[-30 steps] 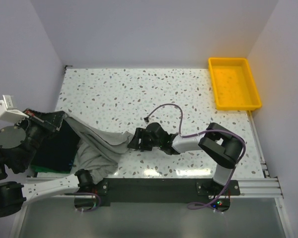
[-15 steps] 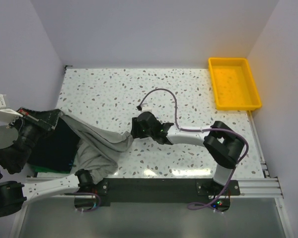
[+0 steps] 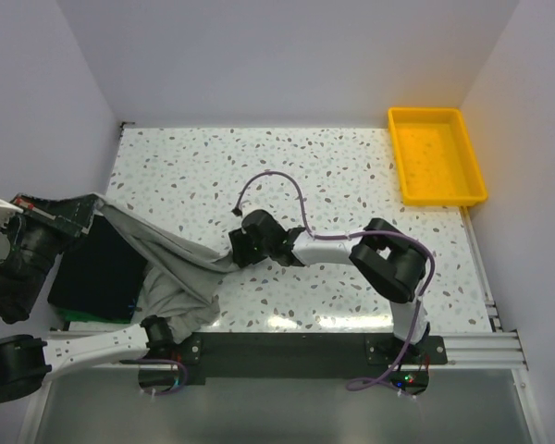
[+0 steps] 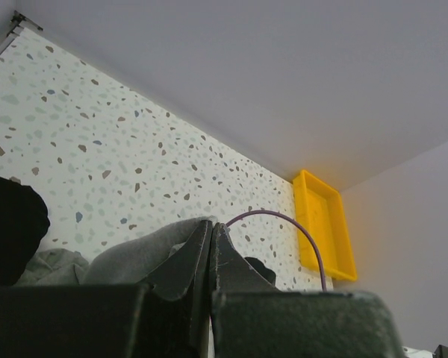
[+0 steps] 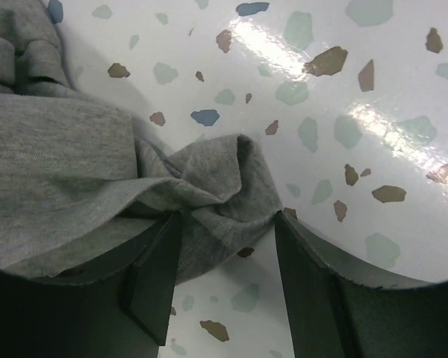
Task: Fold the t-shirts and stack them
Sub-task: Flatten the tshirt out
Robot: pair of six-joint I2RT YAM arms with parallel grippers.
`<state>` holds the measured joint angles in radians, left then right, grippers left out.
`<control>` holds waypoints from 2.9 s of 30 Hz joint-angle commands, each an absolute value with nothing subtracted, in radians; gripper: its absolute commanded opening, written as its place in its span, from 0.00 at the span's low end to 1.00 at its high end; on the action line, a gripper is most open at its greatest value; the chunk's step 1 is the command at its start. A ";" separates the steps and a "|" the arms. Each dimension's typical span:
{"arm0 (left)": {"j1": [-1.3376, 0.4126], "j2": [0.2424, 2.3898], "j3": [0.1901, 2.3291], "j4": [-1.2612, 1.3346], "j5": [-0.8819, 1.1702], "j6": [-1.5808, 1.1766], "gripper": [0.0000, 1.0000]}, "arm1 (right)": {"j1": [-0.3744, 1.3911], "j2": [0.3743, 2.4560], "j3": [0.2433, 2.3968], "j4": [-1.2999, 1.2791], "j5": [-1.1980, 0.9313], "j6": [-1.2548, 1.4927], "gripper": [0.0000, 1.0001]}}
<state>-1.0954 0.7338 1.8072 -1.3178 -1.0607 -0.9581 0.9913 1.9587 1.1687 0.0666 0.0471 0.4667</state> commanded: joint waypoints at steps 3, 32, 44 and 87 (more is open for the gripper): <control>-1.100 0.775 1.830 -1.279 -1.106 -0.922 0.00 | 1.014 2.009 1.230 0.060 0.012 0.416 0.57; -1.117 0.801 1.930 -1.104 -1.184 -0.715 0.00 | 1.026 2.079 1.298 0.021 -0.061 0.474 0.51; -1.121 0.772 1.899 -1.092 -1.204 -0.719 0.00 | 1.022 2.006 1.164 -0.054 -0.021 0.707 0.51; -1.109 0.952 1.430 -0.277 -1.153 -0.267 0.00 | 0.381 1.662 1.492 -0.417 -0.077 0.575 0.00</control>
